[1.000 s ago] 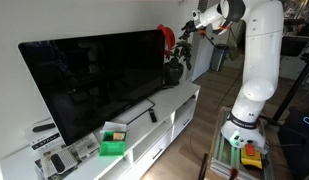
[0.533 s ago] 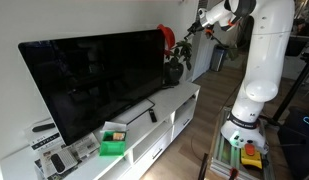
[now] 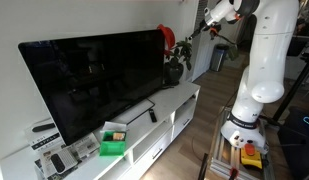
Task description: Hang the red hat on the right corner of the TV
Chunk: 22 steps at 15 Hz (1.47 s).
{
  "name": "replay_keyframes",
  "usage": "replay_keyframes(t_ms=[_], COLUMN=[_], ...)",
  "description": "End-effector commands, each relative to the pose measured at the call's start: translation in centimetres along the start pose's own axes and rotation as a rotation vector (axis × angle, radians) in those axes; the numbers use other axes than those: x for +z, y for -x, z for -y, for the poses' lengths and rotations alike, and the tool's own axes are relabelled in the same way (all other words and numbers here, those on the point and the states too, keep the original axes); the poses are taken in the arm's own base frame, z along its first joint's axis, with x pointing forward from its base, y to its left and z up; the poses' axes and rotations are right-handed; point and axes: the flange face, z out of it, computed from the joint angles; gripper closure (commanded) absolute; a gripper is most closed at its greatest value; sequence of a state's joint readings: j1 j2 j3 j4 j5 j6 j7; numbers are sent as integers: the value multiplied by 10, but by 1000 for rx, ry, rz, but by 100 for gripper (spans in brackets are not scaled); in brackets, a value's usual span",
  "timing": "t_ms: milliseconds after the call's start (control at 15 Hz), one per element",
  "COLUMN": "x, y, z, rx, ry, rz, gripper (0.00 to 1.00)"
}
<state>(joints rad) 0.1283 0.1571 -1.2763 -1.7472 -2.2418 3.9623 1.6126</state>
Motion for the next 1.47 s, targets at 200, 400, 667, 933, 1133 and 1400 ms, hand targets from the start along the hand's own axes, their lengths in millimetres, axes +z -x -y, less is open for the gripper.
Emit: replay_keyframes(t_ms=[200,400,667,933,1133,1400], x=[-38,-49,-58,-63,-55,-56], y=[-30,-44,-58,-68,-67,-69], z=[10,15,21,27,30,32], rx=[124,159,223,257,253,259], ry=[-53,-55,-46,-29,-37,-33], rz=[67,71,60,52,36,35], gripper=[0,0,0,0,0,0])
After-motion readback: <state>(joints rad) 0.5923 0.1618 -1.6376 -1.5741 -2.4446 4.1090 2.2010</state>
